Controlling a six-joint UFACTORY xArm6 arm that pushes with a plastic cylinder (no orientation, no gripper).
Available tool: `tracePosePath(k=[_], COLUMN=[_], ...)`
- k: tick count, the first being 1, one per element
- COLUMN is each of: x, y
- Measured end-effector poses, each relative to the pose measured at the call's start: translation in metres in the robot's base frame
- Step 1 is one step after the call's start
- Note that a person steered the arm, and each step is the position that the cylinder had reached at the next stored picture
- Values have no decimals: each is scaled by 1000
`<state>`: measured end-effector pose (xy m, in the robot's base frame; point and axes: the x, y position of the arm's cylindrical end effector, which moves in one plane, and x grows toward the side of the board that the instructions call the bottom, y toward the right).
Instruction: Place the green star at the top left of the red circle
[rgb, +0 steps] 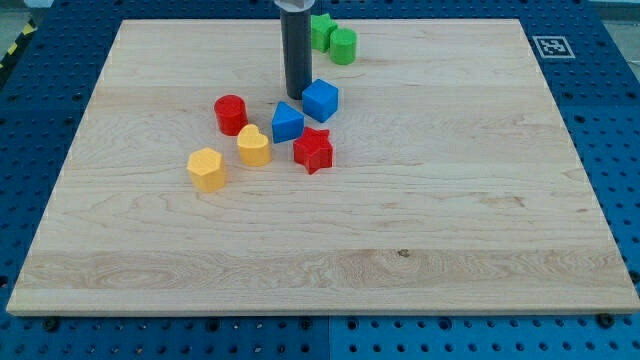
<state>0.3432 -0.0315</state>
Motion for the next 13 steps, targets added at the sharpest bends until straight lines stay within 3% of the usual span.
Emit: tracePosePath(k=[1, 2, 4, 6, 10, 13], x=[-27, -29, -43, -107, -126, -126], y=[5, 37, 132, 98, 62, -18])
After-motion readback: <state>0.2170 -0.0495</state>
